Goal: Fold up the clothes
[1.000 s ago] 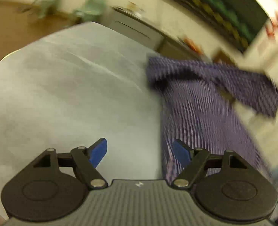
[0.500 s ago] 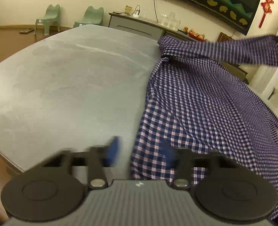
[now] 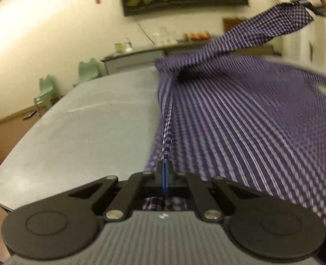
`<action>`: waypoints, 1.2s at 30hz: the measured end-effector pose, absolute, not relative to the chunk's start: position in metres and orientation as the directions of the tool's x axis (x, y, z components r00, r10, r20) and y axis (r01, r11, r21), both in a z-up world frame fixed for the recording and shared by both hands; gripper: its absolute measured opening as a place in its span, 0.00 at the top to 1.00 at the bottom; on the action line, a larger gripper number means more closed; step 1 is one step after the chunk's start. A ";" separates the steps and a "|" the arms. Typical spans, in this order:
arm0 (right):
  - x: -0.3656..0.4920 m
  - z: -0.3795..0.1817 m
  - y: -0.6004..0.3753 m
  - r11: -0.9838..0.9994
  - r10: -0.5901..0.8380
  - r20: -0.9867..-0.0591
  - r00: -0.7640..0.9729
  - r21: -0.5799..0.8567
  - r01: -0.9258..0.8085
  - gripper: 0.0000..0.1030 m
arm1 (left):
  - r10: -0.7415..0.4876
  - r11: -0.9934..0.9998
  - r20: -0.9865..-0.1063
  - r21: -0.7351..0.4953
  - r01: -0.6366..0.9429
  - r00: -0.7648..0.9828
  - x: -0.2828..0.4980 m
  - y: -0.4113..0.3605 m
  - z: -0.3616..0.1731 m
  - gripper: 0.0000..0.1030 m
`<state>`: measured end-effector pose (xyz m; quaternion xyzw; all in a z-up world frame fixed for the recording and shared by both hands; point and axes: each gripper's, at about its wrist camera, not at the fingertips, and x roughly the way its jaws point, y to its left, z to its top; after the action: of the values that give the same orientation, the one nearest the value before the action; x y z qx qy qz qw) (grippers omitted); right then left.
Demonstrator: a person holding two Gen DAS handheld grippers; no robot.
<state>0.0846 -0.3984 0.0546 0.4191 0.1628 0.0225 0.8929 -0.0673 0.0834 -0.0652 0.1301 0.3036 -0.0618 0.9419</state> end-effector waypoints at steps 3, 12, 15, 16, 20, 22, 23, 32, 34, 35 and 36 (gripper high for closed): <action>0.094 0.023 -0.409 0.676 0.181 -0.370 0.911 0.719 0.158 0.94 | -0.051 0.936 -0.602 0.250 0.249 0.797 -0.069 0.071 -0.072 0.98; 0.113 -0.048 -0.404 0.760 0.092 -0.482 0.871 0.600 0.252 0.67 | -0.092 0.920 -0.648 0.236 0.314 0.756 -0.060 0.066 -0.064 0.90; 0.111 -0.041 -0.382 0.804 -0.108 -0.527 0.843 0.452 0.386 0.49 | -0.020 0.909 -0.605 0.320 0.266 0.796 -0.064 0.059 -0.065 0.76; 0.106 -0.030 -0.365 0.828 -0.143 -0.509 0.849 0.409 0.384 0.49 | -0.001 0.906 -0.583 0.343 0.247 0.813 -0.068 0.060 -0.064 0.69; 0.098 0.006 -0.281 0.895 0.137 -0.421 0.896 0.441 0.070 0.37 | 0.028 0.900 -0.540 0.379 0.214 0.841 -0.082 0.068 -0.068 0.47; 0.123 -0.002 -0.235 0.822 0.419 -0.443 0.793 0.556 -0.124 0.21 | 0.021 0.903 -0.550 0.369 0.220 0.835 -0.083 0.071 -0.072 0.44; 0.139 -0.012 -0.212 0.774 0.524 -0.455 0.720 0.607 -0.180 0.19 | 0.018 0.904 -0.555 0.364 0.223 0.832 -0.084 0.072 -0.074 0.44; 0.275 -0.096 -0.087 0.754 0.612 -0.585 0.533 0.634 -0.170 0.66 | -0.049 0.950 -0.600 0.219 0.223 0.799 -0.068 0.095 -0.057 0.99; 0.295 -0.096 -0.083 0.771 0.592 -0.598 0.540 0.615 -0.165 0.96 | -0.066 0.938 -0.600 0.236 0.255 0.797 -0.072 0.086 -0.044 0.99; 0.303 -0.093 -0.082 0.783 0.574 -0.597 0.560 0.600 -0.162 0.97 | -0.053 0.934 -0.612 0.249 0.256 0.789 -0.070 0.080 -0.045 0.99; 0.307 -0.090 -0.083 0.790 0.557 -0.582 0.593 0.591 -0.163 0.97 | -0.039 0.931 -0.625 0.261 0.256 0.779 -0.068 0.074 -0.045 0.99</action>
<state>0.3072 -0.0831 -0.0902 0.2465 0.3995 0.2100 0.8576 -0.0678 0.0736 -0.0452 0.1683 0.3225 -0.0793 0.9281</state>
